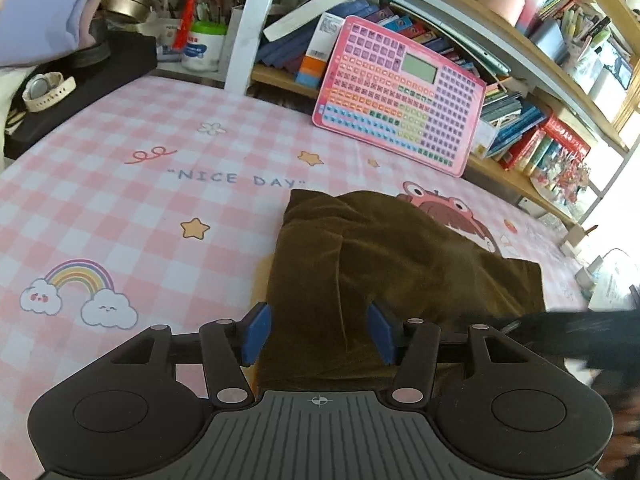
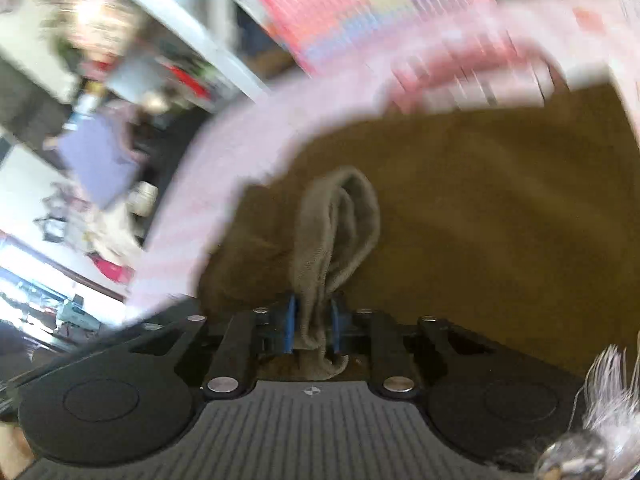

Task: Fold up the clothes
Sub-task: 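Lay the cuffs on the pants and open both tools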

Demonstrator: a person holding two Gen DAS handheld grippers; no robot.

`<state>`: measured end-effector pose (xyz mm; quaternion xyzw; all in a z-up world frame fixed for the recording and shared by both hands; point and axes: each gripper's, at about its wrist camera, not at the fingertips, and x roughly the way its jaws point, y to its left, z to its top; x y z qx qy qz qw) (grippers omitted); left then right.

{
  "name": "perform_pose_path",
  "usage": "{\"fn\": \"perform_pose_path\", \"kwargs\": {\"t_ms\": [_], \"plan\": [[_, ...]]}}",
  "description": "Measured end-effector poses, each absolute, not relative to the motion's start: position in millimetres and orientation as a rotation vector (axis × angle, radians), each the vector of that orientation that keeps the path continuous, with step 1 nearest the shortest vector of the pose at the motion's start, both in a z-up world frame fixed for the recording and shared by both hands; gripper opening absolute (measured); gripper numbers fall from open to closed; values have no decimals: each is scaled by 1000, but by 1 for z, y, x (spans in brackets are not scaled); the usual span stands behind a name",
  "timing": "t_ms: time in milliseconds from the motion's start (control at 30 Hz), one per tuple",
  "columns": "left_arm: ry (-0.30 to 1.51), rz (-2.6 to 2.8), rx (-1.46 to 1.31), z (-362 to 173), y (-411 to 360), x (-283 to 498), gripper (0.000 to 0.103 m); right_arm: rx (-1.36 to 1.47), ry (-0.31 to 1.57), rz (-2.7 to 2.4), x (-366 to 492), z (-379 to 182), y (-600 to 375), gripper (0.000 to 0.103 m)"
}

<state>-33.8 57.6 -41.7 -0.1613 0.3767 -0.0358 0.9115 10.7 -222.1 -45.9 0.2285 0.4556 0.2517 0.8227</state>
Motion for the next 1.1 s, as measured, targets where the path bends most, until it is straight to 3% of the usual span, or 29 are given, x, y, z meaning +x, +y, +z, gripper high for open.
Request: {"fn": "perform_pose_path", "kwargs": {"t_ms": [100, 200, 333, 733, 833, 967, 1033, 1100], "plan": [[774, -68, -349, -43, 63, -32, 54, 437, 936, 542, 6, -41, -216, 16], [762, -68, -362, -41, 67, -31, 54, 453, 1037, 437, 19, -71, -219, 29], [741, -72, -384, -39, 75, -29, 68, 468, 1032, 425, 17, -66, -229, 44], [805, -147, -671, -76, 104, 6, 69, 386, 970, 338, -7, -50, -239, 41], [844, -152, -778, -92, 110, 14, 62, 384, 911, 284, -13, -40, -246, 41], [869, -165, -829, -96, 112, 16, 28, 394, 863, 211, -19, -33, -254, 41], [857, -191, -798, -84, 111, 13, 20, 398, 849, 177, -22, -31, -257, 41], [810, -238, -657, -57, 101, 5, 19, 398, 842, 146, -26, -29, -260, 41]]}}
